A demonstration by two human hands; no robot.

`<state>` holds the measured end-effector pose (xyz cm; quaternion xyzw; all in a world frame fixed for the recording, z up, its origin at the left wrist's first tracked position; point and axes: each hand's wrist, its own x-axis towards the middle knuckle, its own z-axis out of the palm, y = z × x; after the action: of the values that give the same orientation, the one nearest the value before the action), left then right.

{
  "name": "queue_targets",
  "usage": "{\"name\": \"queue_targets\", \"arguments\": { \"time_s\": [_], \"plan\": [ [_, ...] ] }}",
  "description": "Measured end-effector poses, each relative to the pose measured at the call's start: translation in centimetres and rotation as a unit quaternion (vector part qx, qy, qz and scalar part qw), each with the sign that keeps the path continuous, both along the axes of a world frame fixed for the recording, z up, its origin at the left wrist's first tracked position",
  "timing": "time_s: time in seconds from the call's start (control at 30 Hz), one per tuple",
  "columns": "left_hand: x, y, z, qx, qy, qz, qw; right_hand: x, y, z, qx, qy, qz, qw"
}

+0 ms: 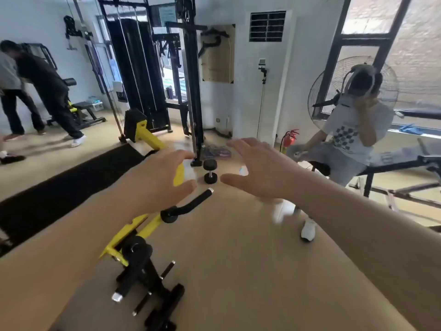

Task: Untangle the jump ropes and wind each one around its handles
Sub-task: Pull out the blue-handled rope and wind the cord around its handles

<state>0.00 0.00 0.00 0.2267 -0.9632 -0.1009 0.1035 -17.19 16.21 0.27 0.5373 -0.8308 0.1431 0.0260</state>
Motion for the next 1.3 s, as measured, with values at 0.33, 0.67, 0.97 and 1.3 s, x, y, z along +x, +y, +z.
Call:
{"name": "queue_targets", "arguments": {
  "time_s": [0.33,0.67,0.97,1.3],
  "plan": [
    [-10.5,6.2,-7.4,0.049,-0.016,-0.019,0.999,-8.7,5.9,-6.2,0.036,0.012,-0.041,0.998],
    [-17.2,5.9,-14.0,0.106,-0.066,-0.025,0.992,-15.0,7.6,-13.5,0.074,-0.078,-0.097,0.989],
    [-26.5,-0.4,-17.9,0.129,-0.079,-0.065,0.986,-22.1,2.7,-17.2,0.097,-0.094,-0.138,0.981],
    [-38.5,-11.7,-21.8,0.128,-0.129,-0.111,0.977,-31.8,-7.1,-19.7,0.130,-0.107,-0.200,0.965]
  ]
}}
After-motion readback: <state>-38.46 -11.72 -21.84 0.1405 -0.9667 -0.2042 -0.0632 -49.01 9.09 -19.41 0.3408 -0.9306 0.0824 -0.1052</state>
